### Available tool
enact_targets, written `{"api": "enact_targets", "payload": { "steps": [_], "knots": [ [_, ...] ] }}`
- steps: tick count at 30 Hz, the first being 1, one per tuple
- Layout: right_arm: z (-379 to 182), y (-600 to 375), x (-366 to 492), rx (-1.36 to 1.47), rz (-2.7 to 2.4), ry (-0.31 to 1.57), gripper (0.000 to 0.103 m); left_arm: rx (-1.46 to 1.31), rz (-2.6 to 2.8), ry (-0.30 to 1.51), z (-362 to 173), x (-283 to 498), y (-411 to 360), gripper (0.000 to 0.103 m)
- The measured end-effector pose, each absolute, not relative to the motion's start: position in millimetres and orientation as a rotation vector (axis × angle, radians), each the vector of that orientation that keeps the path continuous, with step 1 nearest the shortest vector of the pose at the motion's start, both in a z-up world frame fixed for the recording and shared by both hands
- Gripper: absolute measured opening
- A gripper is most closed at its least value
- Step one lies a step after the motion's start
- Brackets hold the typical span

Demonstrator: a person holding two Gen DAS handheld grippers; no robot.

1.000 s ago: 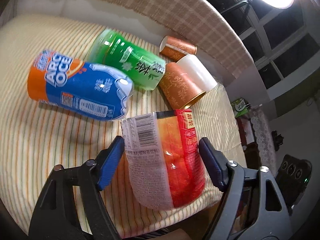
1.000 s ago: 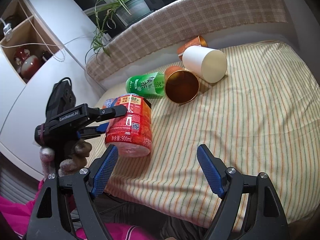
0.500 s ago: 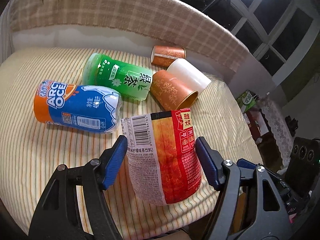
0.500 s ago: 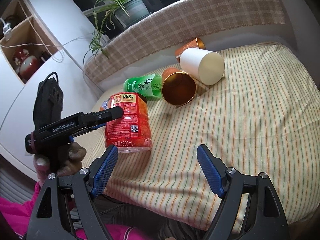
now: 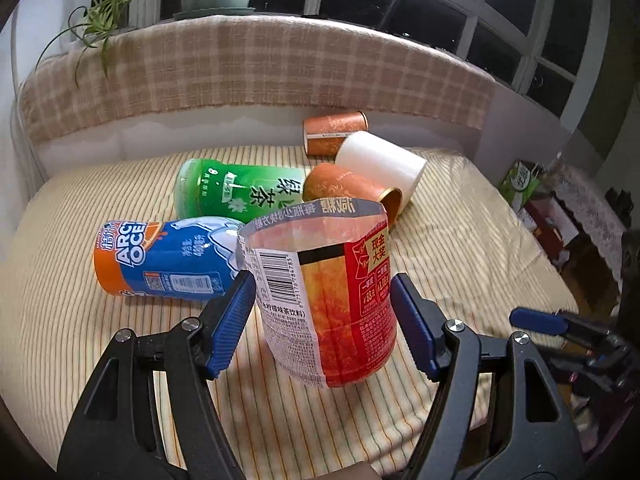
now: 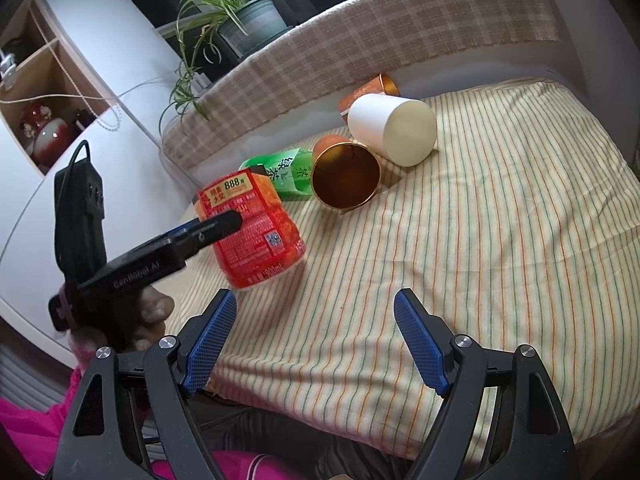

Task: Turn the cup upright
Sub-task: 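Lower the bottle upright onto the bed with the left tool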

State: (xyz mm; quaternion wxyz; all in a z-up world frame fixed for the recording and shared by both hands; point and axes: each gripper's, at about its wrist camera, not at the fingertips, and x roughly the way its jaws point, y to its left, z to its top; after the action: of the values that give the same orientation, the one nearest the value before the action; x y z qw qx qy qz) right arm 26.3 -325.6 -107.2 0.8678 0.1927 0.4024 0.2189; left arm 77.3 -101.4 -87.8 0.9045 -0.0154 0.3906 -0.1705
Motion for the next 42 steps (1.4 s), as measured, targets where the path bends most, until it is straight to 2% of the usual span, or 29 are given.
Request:
{"api": "enact_targets", "payload": {
  "steps": [26,32,42],
  "knots": [
    [-101,-330,20,0.391,0.419,0.811,0.081,0.032,-0.461,0.839,-92,49,-124,0.072],
    [-100,-333,14,0.387,0.407,0.8,0.081,0.036,-0.473,0.855,-94,48,-129,0.079],
    [-90,-334,2,0.326,0.358,0.745,0.081,0.041,-0.468,0.857,-92,33,-119,0.08]
  ]
}}
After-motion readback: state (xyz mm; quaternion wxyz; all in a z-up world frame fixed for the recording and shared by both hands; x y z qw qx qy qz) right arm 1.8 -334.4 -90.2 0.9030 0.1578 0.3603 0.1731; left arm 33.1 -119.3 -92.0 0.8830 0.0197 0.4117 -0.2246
